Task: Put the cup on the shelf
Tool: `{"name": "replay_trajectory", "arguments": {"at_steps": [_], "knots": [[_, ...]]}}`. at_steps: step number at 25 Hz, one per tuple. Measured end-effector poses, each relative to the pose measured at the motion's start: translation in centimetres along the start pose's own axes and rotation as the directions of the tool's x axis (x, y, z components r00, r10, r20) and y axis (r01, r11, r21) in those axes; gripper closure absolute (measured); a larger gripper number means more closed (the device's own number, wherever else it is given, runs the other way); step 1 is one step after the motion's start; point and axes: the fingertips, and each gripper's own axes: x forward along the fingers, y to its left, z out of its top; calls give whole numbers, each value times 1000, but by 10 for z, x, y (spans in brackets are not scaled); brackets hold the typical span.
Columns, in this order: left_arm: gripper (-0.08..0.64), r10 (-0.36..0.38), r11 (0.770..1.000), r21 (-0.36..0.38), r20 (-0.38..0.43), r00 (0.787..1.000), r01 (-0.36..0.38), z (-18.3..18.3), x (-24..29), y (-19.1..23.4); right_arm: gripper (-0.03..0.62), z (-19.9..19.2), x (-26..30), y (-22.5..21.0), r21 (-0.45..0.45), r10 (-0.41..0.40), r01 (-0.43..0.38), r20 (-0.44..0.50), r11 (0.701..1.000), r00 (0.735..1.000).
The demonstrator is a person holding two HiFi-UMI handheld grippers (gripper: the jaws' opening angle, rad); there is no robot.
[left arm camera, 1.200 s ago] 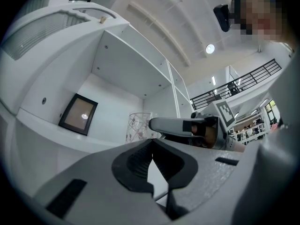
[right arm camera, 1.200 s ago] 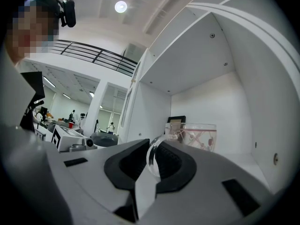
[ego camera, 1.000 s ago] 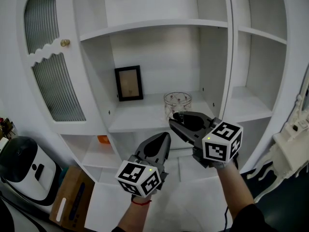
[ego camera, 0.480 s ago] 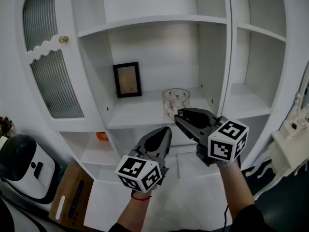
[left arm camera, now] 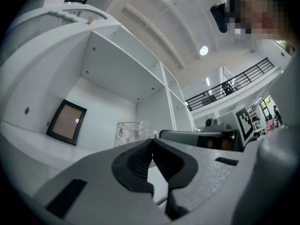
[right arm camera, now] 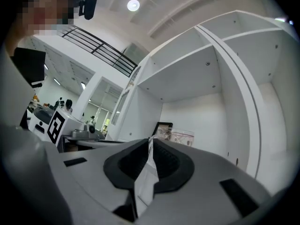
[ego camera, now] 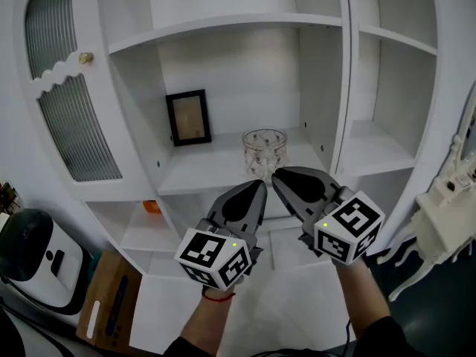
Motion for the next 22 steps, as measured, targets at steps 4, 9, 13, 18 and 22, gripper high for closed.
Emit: {"name": "replay_trajectory", "arguments": {"at_steps": [4, 9, 13, 18, 22], "knots": [[552, 6, 1000, 13, -1, 1000, -6, 2, 2, 0, 575, 0, 0, 3, -20, -9, 9, -2, 1000, 1000], [552, 0, 999, 38, -8, 1000, 1, 4, 5, -2, 580, -1, 1, 5, -53, -30, 30, -12, 998, 999], [552, 3, 999, 49, -14, 1000, -2, 5, 8, 0, 581, -2, 4, 6, -63, -38, 36, -23, 997, 999], [552, 6, 999, 50, -28, 1000, -5, 4, 11, 2, 581, -4, 6, 2, -56, -51, 50, -27, 997, 998], [552, 3, 999, 33, -45, 999, -2, 3, 17, 4, 581, -7, 8, -5, -37, -69, 68, -30, 997, 997]]}}
